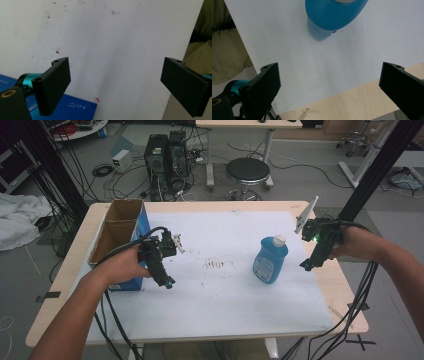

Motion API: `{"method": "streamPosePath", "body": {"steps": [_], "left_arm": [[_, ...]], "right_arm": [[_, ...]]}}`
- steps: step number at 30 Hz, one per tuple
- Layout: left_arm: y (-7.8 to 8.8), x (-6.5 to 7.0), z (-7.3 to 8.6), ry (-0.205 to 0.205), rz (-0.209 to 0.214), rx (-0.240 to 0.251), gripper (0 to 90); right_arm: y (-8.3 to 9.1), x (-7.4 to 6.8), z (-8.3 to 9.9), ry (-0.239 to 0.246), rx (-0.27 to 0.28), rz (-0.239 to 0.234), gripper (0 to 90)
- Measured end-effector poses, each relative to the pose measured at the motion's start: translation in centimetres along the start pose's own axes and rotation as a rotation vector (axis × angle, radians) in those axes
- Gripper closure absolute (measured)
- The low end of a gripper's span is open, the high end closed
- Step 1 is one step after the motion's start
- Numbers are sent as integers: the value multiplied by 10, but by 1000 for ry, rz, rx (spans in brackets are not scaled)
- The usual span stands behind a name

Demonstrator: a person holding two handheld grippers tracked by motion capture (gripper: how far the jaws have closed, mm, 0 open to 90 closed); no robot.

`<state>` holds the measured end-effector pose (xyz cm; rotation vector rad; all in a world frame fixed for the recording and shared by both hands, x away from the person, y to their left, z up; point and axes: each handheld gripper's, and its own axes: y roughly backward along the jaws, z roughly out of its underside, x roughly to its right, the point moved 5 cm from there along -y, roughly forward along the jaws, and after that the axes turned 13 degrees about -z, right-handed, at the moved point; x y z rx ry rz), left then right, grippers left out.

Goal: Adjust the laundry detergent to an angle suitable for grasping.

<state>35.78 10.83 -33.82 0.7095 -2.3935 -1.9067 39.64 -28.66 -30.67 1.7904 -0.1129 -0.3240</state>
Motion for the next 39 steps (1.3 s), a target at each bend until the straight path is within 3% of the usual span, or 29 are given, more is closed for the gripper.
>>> {"method": "streamPosePath", "body": {"steps": [30, 39], "left_arm": [[0, 2, 1, 14, -23, 20, 92], [0, 2, 2, 17, -22, 18, 93]], "right_arm": [[0, 1, -2, 20, 11, 5, 27], [0, 3, -2, 1, 13, 2, 27]]}}
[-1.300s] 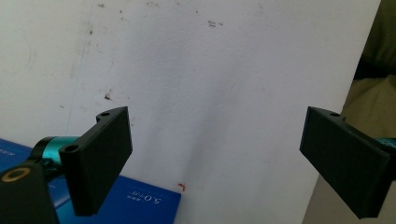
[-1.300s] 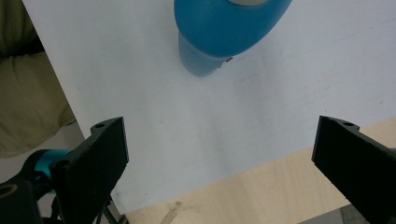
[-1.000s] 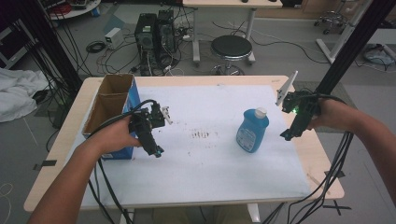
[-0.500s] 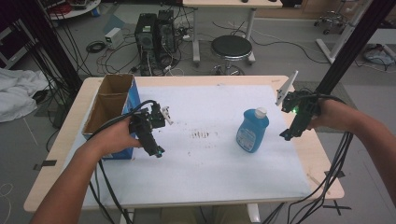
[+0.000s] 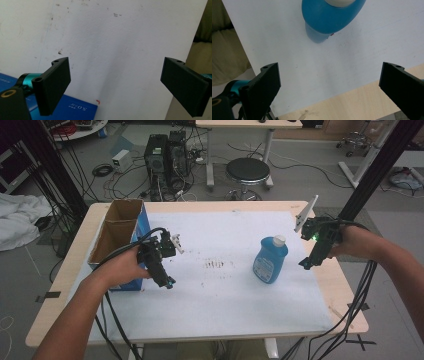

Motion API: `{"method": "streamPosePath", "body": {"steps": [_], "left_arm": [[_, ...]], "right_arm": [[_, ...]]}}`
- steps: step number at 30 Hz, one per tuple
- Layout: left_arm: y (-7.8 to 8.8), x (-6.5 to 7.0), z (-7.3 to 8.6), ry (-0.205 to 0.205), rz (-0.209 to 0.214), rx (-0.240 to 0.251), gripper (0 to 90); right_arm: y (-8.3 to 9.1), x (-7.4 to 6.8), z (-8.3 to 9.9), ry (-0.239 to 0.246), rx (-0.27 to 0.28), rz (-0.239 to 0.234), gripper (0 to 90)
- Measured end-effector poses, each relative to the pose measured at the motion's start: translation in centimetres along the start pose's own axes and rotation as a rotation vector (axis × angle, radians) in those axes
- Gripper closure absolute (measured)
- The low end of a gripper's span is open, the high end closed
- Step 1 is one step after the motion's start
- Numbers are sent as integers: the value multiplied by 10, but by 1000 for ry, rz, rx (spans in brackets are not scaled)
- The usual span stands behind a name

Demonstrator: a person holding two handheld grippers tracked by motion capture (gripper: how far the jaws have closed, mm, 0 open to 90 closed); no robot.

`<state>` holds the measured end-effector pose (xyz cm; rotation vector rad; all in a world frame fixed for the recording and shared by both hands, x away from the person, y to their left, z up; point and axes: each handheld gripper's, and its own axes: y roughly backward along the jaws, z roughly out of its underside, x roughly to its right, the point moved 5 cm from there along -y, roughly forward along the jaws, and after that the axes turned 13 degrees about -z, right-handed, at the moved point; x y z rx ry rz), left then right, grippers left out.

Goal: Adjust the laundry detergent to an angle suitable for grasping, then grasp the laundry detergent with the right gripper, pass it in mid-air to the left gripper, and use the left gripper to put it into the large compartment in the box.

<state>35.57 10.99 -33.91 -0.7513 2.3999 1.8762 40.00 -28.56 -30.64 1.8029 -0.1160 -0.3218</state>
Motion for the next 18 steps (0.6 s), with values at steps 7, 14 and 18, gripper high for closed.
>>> {"method": "streamPosePath", "body": {"steps": [7, 14, 18], "left_arm": [[0, 1, 0, 2, -5, 0, 92], [-2, 1, -1, -1, -9, 2, 92], [-3, 3, 0, -7, -7, 2, 92]], "right_arm": [[0, -2, 0, 7, -1, 4, 27], [-1, -5, 5, -19, 16, 6, 27], [-4, -6, 7, -56, 29, 2, 27]]}}
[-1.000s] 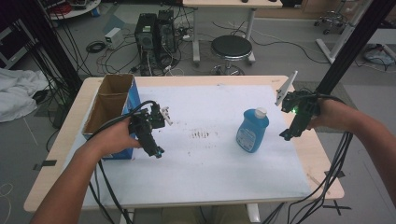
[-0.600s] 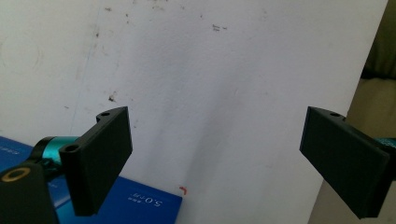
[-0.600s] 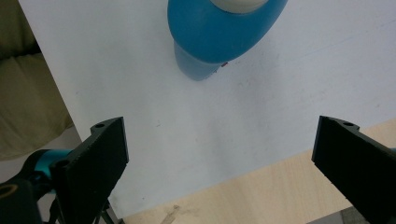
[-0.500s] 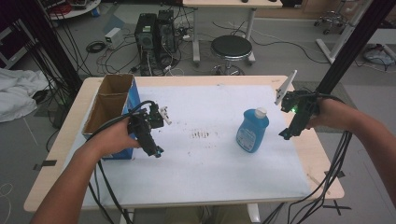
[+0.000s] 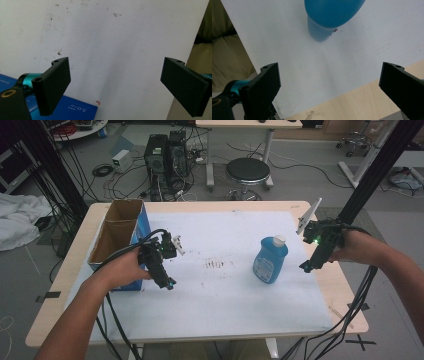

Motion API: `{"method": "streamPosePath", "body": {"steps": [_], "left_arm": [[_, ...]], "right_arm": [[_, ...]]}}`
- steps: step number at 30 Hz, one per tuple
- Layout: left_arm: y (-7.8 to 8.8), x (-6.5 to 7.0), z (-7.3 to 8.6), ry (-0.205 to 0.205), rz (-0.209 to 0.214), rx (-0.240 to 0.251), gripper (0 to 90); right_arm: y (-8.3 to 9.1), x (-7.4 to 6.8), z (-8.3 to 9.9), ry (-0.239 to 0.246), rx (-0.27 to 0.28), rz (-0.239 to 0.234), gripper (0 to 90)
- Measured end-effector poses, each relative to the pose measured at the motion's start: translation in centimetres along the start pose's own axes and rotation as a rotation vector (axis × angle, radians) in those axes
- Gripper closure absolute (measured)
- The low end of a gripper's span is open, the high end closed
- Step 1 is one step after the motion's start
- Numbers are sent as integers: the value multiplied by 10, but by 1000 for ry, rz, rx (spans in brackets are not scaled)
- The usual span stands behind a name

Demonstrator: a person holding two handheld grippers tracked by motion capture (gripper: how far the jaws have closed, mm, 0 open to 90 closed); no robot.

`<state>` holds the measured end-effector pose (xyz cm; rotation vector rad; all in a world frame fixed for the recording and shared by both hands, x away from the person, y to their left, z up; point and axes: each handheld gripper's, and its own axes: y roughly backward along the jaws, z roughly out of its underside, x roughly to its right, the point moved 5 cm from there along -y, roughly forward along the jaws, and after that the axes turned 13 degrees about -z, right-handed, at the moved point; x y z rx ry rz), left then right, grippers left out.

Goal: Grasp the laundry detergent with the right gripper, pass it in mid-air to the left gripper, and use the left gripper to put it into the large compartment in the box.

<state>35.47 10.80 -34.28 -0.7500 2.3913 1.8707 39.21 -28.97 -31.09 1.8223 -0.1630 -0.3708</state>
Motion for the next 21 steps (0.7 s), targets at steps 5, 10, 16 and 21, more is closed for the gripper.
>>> {"method": "streamPosePath", "body": {"steps": [5, 10, 16, 21], "left_arm": [[-1, 0, 1, -2, -2, -1, 93], [-1, 0, 1, 5, -7, 11, 92], [-3, 0, 0, -5, -2, 15, 92], [-3, 0, -1, -7, -1, 23, 92]], "right_arm": [[-1, 0, 1, -37, 22, 4, 27], [-4, -3, 1, -104, 79, -18, 27], [-15, -6, 2, -161, 84, -21, 27], [-17, -8, 2, -223, 121, -1, 27]]}}
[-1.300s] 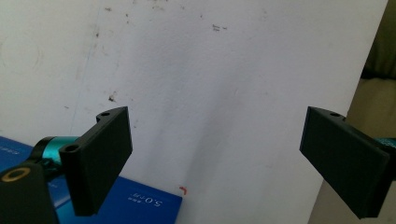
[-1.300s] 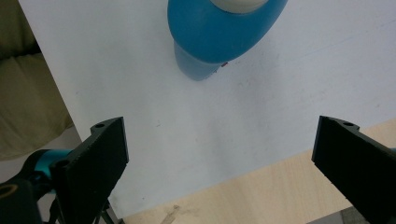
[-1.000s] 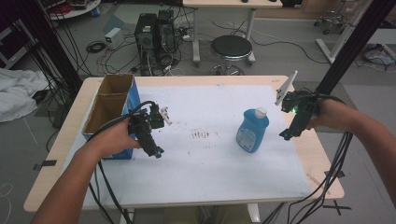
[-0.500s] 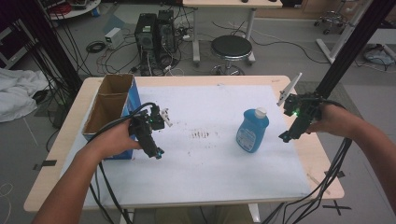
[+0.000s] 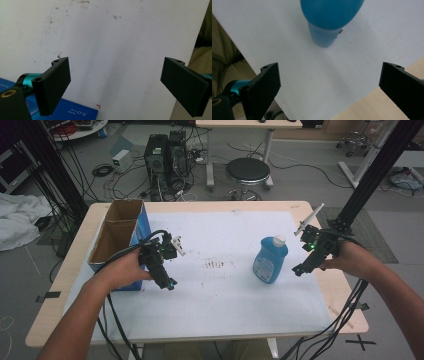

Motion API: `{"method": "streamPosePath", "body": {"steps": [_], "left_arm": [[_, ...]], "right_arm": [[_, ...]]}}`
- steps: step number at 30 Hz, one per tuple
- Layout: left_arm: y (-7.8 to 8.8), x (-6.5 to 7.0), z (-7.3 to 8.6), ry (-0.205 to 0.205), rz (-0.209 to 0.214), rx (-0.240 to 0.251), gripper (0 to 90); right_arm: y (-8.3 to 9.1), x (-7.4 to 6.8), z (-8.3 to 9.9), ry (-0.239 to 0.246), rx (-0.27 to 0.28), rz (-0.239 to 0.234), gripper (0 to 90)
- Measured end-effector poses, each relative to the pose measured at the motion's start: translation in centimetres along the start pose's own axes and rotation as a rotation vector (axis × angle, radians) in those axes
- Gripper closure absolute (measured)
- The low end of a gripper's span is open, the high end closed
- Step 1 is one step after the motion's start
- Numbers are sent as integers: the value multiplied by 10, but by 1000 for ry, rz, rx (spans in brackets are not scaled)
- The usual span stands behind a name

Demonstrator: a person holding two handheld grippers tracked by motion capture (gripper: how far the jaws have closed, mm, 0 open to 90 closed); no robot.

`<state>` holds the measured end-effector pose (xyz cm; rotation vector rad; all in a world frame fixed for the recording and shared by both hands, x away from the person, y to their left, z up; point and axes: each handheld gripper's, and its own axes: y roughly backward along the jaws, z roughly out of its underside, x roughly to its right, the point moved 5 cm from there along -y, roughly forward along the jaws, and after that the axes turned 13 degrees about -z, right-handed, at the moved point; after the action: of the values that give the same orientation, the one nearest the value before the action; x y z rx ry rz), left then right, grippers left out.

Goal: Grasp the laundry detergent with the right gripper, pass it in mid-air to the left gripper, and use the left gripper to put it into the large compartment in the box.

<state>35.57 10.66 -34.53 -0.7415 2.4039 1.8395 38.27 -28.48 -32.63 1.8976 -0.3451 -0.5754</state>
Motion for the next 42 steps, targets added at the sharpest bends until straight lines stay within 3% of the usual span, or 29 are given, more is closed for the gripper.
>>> {"method": "streamPosePath", "body": {"steps": [4, 15, 26, 39, 42], "left_arm": [[-1, 0, 0, 1, -1, 4, 92], [-3, 1, 1, -5, 11, 7, 92], [-6, 0, 3, 4, 8, 4, 92], [-9, 1, 4, 11, 14, -3, 92], [-9, 1, 4, 4, 14, -5, 92]], "right_arm": [[0, -1, 1, -63, 74, -10, 27], [-12, 0, 12, -151, 153, -16, 27], [-25, -9, 16, -173, 247, -10, 27], [-37, -10, 22, -189, 441, 30, 27], [-42, -10, 25, -186, 465, 39, 27]]}}
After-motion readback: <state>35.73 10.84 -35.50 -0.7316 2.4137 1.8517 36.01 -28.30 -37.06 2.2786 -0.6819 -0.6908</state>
